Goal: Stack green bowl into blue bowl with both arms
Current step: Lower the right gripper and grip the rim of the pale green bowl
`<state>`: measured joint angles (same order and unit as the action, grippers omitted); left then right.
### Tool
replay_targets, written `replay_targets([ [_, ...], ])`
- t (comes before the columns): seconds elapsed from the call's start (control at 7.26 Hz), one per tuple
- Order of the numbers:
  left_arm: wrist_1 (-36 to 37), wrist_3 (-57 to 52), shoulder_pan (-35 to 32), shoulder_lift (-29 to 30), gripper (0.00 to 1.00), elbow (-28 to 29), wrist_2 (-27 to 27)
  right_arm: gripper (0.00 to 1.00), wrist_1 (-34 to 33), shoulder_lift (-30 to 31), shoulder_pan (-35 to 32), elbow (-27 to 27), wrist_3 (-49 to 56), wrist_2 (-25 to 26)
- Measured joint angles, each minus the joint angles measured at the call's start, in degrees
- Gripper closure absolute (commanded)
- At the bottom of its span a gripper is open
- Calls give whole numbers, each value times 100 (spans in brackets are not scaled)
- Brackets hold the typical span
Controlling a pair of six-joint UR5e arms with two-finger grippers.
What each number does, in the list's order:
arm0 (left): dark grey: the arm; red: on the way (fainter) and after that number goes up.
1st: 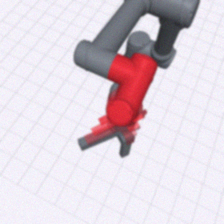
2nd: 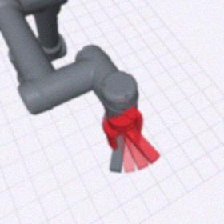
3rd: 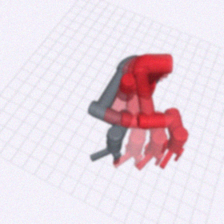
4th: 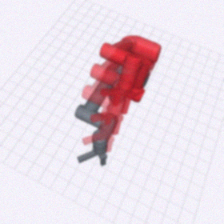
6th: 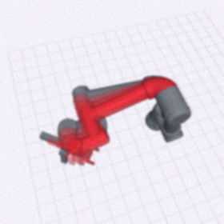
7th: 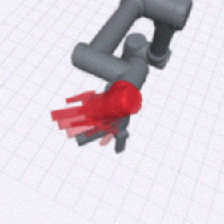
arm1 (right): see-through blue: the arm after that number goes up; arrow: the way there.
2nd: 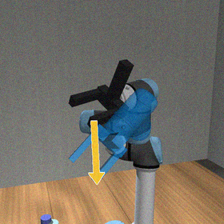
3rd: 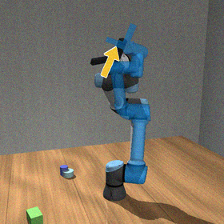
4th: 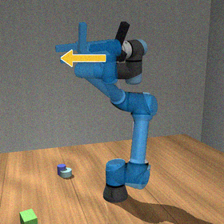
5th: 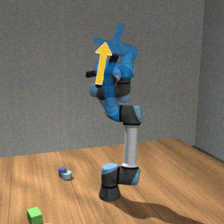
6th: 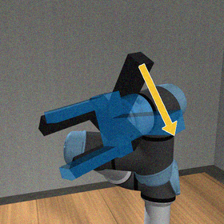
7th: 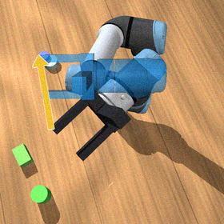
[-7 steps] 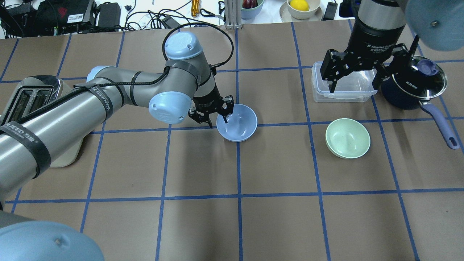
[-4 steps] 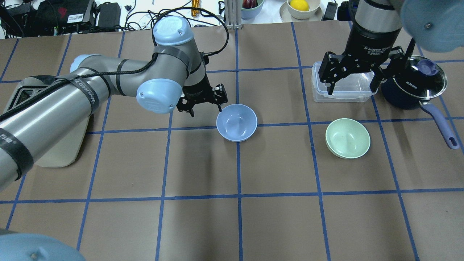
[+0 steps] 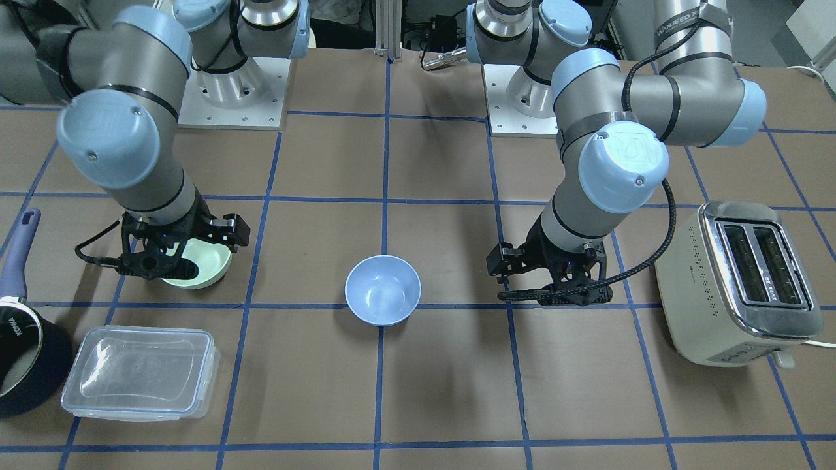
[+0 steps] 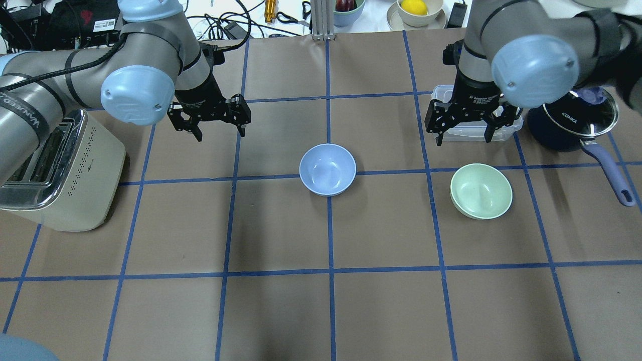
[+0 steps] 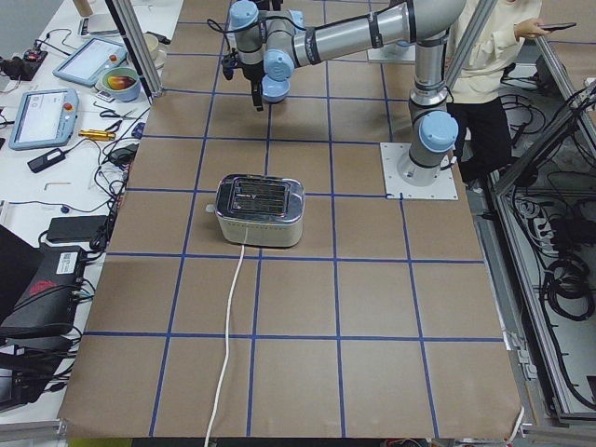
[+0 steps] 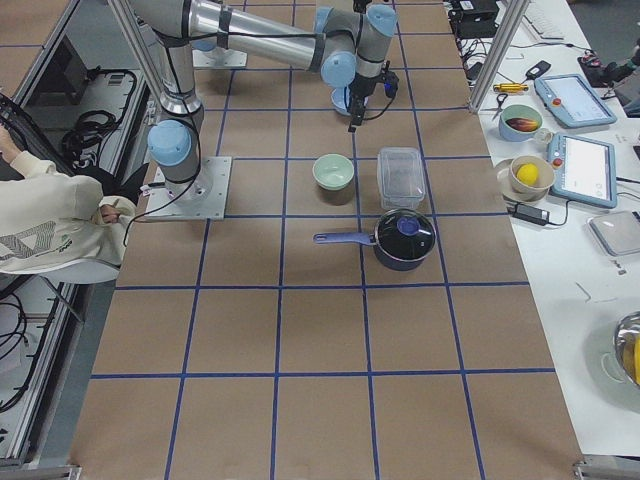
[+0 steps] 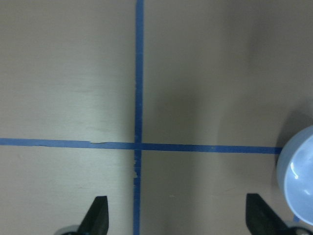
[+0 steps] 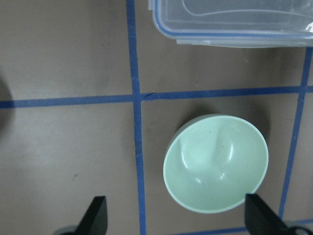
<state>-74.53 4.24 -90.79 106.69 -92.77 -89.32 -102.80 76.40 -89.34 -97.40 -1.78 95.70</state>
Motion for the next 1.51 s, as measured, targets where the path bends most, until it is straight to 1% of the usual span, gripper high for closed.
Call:
replay_targets([
  [0.14,-24,-36,36,-17,0,-15,-142,0,-638,-133,13,-389,-73,61],
  [0.28,-31,-49,47,-22,0,-35,-222,0,-1063,-245,18,-667,-161,140],
  [0.41,-34,-53,50,-22,0,-46,-261,0,-1260,-366,20,-809,-299,237],
  [0.69,-35,-49,48,-18,0,-61,-294,0,-1324,-556,22,-972,-657,421],
  [0.83,-35,-47,42,-9,0,-67,-298,16,-1333,-585,22,-1079,-729,459],
  [0.96,-35,-47,39,3,0,-71,-298,67,-1339,-595,22,-1156,-770,473],
  [1.1,-35,-47,37,12,0,-73,-297,100,-1341,-600,22,-1192,-785,507],
  [1.51,-35,-48,43,11,0,-75,-302,100,-1291,-608,24,-1199,-824,673],
])
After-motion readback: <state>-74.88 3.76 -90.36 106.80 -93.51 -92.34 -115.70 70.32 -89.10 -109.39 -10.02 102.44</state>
